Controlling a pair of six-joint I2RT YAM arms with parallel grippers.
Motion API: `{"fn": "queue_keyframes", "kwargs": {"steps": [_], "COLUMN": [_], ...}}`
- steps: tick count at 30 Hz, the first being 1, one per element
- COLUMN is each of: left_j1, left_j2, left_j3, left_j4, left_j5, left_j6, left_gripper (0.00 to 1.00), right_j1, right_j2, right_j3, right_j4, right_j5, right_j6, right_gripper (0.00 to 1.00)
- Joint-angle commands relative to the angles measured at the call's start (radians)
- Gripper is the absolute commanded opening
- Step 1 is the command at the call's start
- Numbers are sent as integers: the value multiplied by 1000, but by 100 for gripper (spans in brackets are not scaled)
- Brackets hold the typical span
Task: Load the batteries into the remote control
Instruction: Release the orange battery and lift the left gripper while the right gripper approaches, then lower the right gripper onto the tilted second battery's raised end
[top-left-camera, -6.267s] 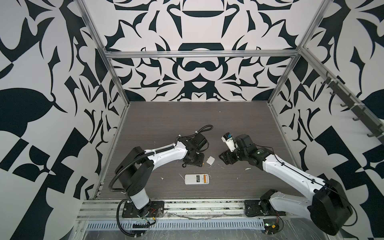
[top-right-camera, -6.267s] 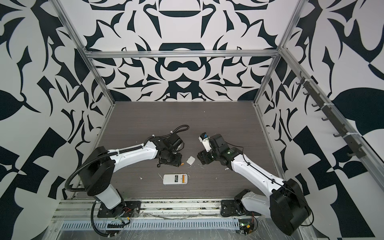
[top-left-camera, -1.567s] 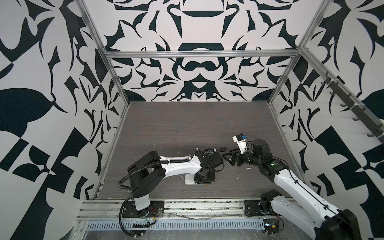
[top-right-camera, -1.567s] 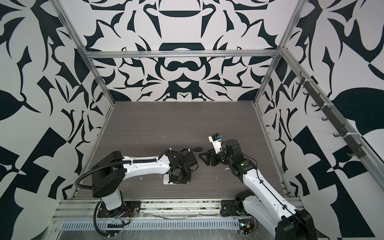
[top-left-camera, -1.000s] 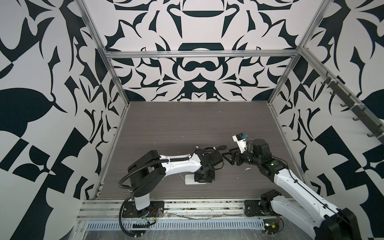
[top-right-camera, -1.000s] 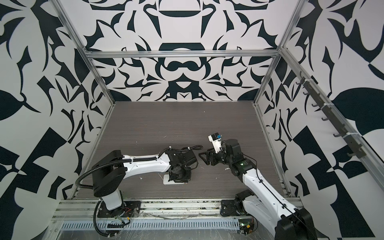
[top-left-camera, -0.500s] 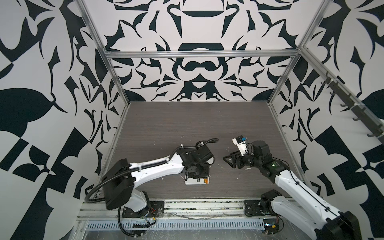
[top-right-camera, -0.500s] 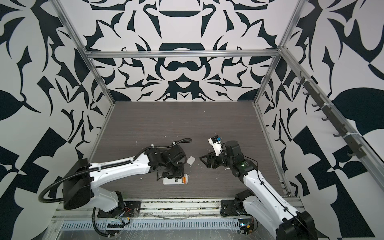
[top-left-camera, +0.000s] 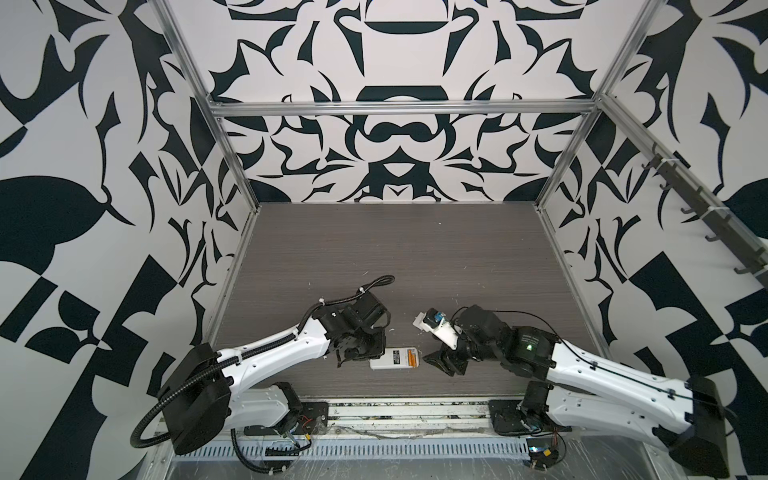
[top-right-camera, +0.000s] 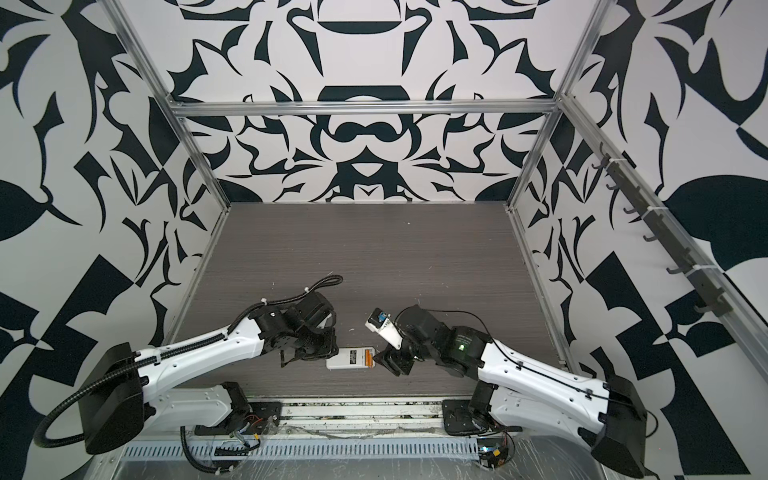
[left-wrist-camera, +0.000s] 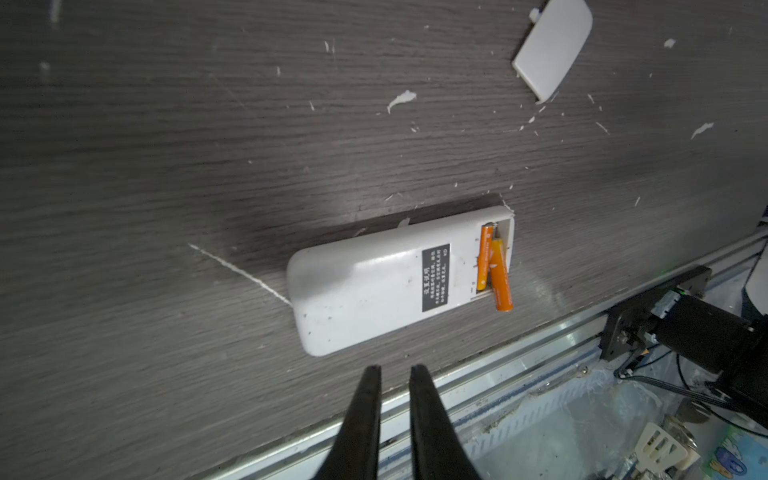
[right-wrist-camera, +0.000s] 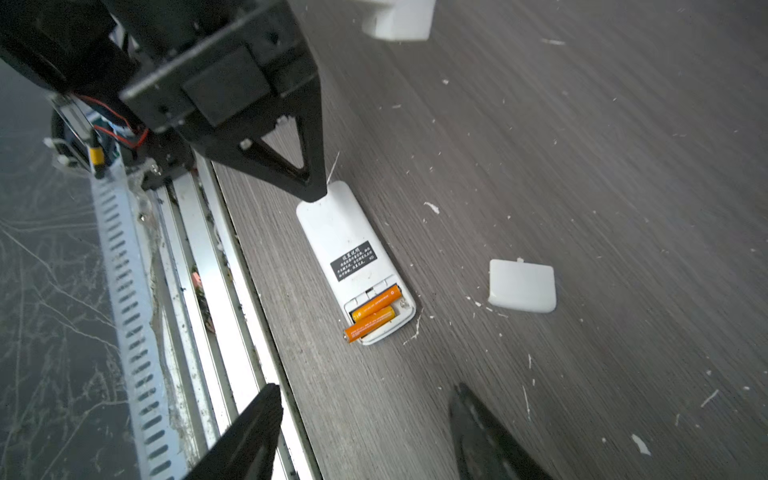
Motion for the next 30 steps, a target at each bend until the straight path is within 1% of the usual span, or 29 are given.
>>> {"fn": "queue_keyframes", "kwargs": {"steps": [1,5,8,16,19,25,27,30], "left_j1": [4,4,4,4,4,5,6,8], "left_j2": [-32,-48,-41,-25,-26,-25,-31,-39], "left_j3": [-39,-76,-87,-98,-103,-114,-119,-121], "left_j4": [36,62,78,100,100,108,107,107], "left_j5": [42,44,48,65,62,65,65,65], "left_j6": [6,-9,-13,-21,-22,-29,-31,-31], "left_gripper": [16,14,13,10,10,10,10,10], "right_j1": [19,41,60,98,98,98,98,98], "right_j2": [47,104,132,220,262,339,358,380], "right_j3": [39,42,52,52,66,103,114,132], "right_j4": [-20,3,16,105,110,98,88,64], "right_j5": [70,115,131,40,34,8,10,30], "right_j6": [-47,-69,-86,-136,-147,-158,-151,-142], "right_gripper": [64,60,59,57,55,47,46,40]}}
